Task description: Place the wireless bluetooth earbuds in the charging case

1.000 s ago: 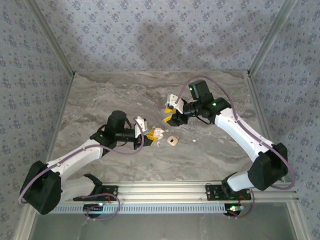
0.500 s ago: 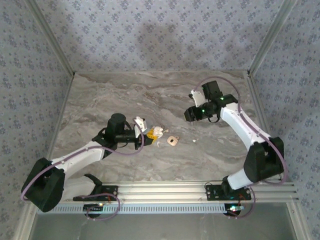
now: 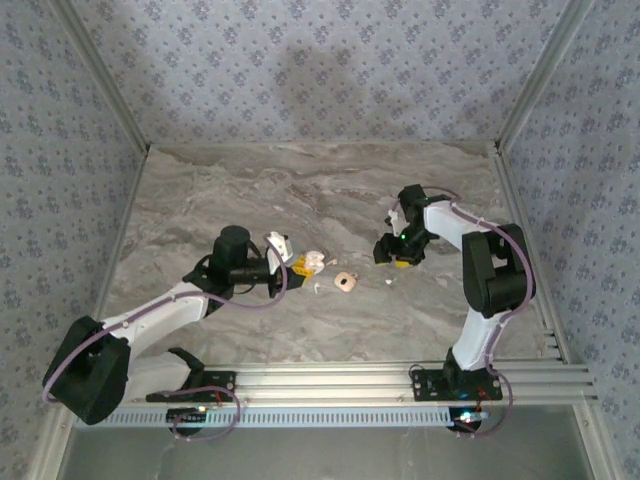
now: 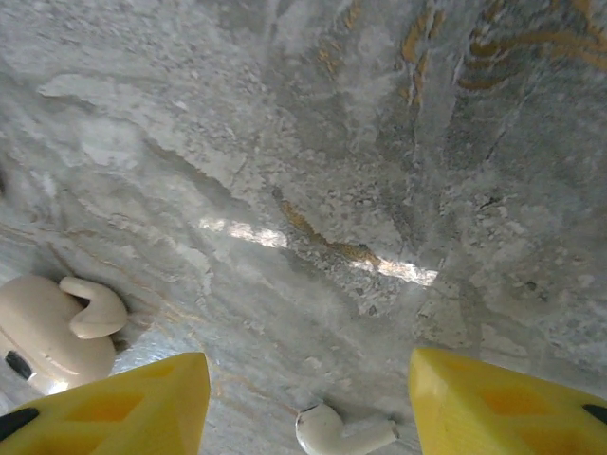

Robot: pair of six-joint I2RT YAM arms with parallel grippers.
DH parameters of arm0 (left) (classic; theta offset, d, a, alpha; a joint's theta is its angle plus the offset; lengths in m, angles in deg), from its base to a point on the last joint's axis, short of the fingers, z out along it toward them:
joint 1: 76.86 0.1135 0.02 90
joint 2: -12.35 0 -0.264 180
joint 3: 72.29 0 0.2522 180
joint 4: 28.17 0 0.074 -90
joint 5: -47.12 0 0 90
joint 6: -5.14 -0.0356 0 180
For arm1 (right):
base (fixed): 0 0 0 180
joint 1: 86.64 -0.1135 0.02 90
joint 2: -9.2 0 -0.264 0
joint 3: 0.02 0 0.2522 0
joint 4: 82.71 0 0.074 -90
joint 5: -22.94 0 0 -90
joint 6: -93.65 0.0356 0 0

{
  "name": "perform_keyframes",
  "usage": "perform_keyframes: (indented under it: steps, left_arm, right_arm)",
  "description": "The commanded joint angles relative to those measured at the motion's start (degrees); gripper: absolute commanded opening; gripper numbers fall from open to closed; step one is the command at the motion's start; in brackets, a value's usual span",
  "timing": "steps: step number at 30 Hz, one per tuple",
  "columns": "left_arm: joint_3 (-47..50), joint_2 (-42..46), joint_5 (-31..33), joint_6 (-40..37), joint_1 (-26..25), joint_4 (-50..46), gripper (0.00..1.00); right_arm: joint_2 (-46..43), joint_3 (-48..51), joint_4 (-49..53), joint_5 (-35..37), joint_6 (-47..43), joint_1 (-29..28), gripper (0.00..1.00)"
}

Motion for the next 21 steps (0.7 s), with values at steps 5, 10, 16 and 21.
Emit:
perform_keyframes:
  steps: [5, 10, 16, 21]
  left_arm:
    - [-0.7, 0.8, -0.8, 0.4, 0.5, 0.8, 0.18]
    - [-0.8, 0.7, -0.9, 0.0, 0.6, 0.3, 0.18]
    - [-0.9, 0.5, -1.0, -0.1, 0.6, 0.1, 0.18]
    - [-1.0, 0.5, -1.1, 0.1, 0.6, 0.0, 0.18]
  right_arm:
    - [0.7, 1.9, 2.8, 0.7, 1.2, 0.1, 0.58]
    - [-1.4, 3.3, 5.7, 1.1, 1.4, -0.1, 0.53]
    - [-3.9, 4.7, 8.4, 0.3, 1.6, -1.0, 0.51]
    - [-5.9, 5.2, 9.2, -1.6, 1.4, -2.5, 0.49]
